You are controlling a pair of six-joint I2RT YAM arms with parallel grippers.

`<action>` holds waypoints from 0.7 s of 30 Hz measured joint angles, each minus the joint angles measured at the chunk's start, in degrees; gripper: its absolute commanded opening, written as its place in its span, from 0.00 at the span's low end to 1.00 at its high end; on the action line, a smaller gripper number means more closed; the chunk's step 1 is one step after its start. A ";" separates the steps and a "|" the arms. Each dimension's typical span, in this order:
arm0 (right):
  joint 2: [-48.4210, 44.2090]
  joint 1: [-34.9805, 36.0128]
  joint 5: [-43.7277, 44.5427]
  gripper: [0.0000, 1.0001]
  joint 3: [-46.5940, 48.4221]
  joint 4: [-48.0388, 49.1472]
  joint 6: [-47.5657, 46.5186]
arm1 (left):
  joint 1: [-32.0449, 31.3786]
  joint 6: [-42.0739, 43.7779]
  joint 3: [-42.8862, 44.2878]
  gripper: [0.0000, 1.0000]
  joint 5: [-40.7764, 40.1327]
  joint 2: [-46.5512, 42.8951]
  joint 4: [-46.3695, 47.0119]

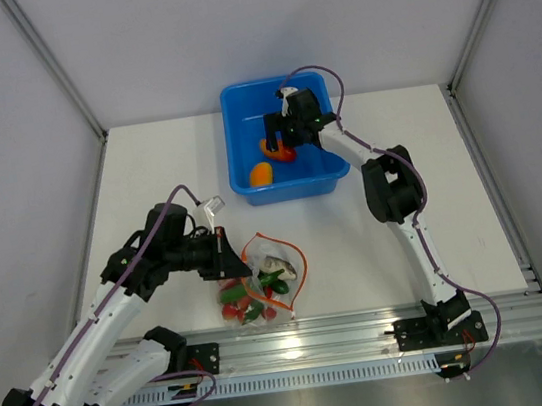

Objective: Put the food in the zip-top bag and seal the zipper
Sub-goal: Pick up the fake fruit from the bin.

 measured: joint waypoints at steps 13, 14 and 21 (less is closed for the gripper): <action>0.13 0.13 -1.95 0.62 -3.08 -1.84 -2.60 | 0.11 0.02 0.00 0.01 0.00 1.44 -0.04; 0.17 0.13 -2.21 0.58 -3.06 -1.86 -2.38 | 0.11 0.02 0.00 0.01 0.00 1.51 -0.04; 0.24 -0.26 -3.76 0.18 -2.75 -1.97 1.11 | 0.11 0.02 0.26 0.01 -0.02 2.16 -0.04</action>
